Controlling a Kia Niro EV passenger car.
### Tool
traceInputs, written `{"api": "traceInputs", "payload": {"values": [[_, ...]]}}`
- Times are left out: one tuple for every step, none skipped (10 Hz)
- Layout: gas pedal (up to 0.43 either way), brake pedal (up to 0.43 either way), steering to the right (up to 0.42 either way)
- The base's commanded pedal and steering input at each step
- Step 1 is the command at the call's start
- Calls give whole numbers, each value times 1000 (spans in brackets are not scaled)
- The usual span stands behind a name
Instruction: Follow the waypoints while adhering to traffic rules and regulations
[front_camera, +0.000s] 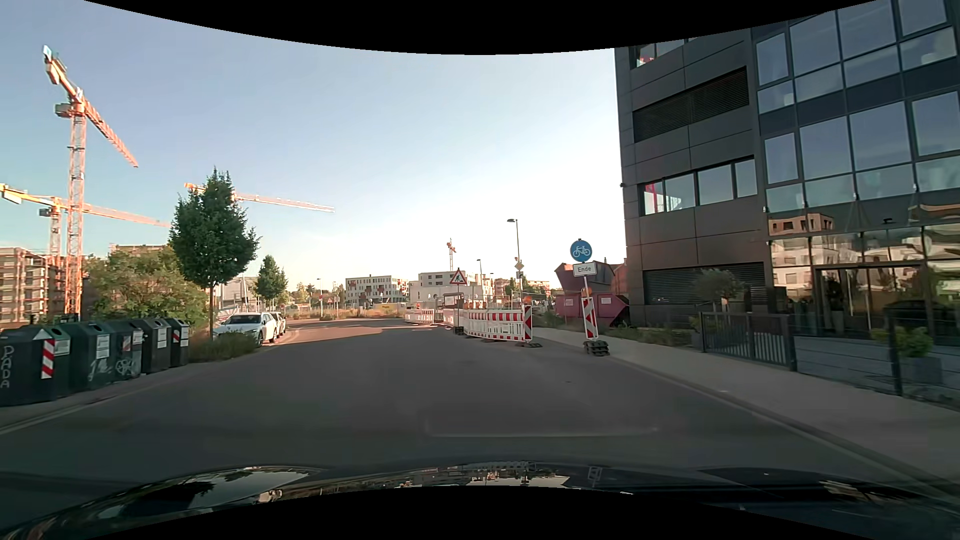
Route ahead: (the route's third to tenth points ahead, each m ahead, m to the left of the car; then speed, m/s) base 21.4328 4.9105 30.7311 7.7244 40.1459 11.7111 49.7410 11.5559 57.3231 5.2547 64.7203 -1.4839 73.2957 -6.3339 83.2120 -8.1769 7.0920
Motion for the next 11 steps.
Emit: {"api": "traceInputs", "payload": {"values": [[67,0,-70],[67,0,-70],[67,0,-71],[67,0,-71],[67,0,-72],[67,0,-75],[67,0,-78],[67,0,-80],[67,0,-80],[59,0,-80],[47,0,-77]]}}
